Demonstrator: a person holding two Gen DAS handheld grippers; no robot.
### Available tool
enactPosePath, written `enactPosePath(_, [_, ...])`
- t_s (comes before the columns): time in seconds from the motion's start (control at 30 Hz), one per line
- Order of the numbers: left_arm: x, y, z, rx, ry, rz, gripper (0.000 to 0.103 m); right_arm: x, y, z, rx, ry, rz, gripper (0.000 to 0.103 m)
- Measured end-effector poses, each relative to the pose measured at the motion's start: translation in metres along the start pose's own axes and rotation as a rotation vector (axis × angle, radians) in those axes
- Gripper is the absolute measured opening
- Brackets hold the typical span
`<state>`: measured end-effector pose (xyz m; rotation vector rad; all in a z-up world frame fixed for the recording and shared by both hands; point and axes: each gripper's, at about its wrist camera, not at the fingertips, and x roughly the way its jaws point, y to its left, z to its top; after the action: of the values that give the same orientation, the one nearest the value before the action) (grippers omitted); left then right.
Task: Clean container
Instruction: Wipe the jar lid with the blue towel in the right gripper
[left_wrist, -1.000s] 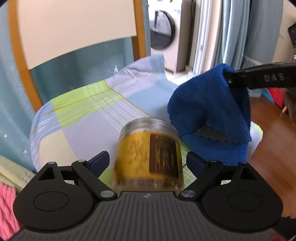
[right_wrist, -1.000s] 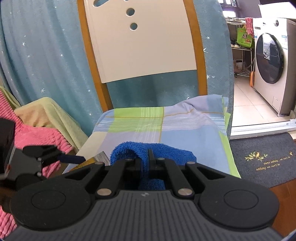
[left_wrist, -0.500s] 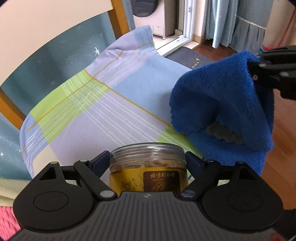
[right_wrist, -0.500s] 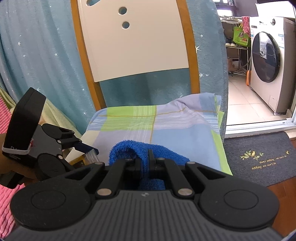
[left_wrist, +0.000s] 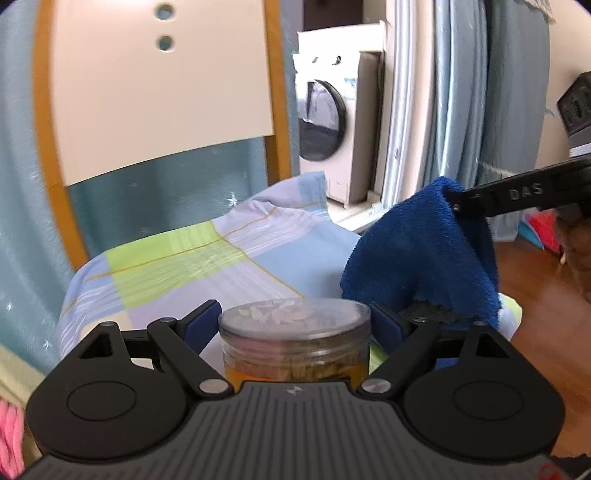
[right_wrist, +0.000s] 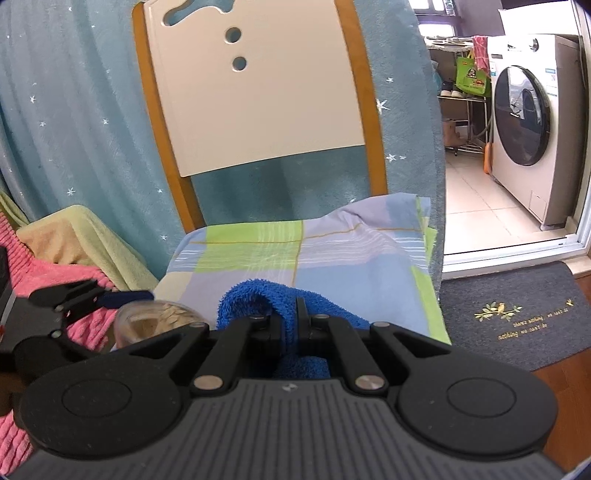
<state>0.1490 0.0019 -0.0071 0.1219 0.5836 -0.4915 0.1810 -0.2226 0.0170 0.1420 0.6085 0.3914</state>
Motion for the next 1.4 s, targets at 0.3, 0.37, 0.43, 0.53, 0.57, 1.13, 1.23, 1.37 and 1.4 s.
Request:
enactPosePath(0.3, [-0.013, -0.008, -0.012, 0.058, 0.056, 0.022, 0.088, -0.001, 0.028, 0.004, -0.076, -0.009, 0.08, 0.003])
enactPosePath(0.37, [-0.012, -0.011, -0.018, 0.072, 0.069, 0.037, 0.087, -0.001, 0.032, 0.005, -0.098, -0.002, 0.088, 0.003])
enactPosePath(0.43, [-0.017, -0.013, -0.023, 0.066, 0.058, 0.043, 0.087, -0.001, 0.037, 0.005, -0.123, 0.004, 0.106, 0.003])
enactPosePath(0.53, [-0.017, -0.013, -0.025, 0.061, 0.029, 0.043, 0.086, 0.0, 0.045, 0.006, -0.166, 0.01, 0.147, 0.003])
enactPosePath(0.57, [-0.016, -0.013, -0.025, 0.058, 0.016, 0.041, 0.086, 0.0, 0.049, 0.007, -0.189, 0.012, 0.164, 0.003])
enactPosePath(1.13, [0.001, -0.018, -0.03, 0.088, -0.051, 0.008, 0.086, 0.032, 0.093, -0.003, -0.463, 0.199, 0.289, 0.003])
enactPosePath(1.23, [0.0, -0.018, -0.032, 0.088, -0.058, 0.009, 0.086, 0.035, 0.097, -0.004, -0.434, 0.205, 0.346, 0.003])
enactPosePath(1.37, [0.0, -0.02, -0.032, 0.087, -0.057, 0.015, 0.086, 0.051, 0.104, -0.003, -0.408, 0.179, 0.38, 0.003])
enactPosePath(1.4, [0.0, -0.02, -0.032, 0.087, -0.056, 0.016, 0.086, 0.056, 0.106, -0.002, -0.409, 0.166, 0.378, 0.003])
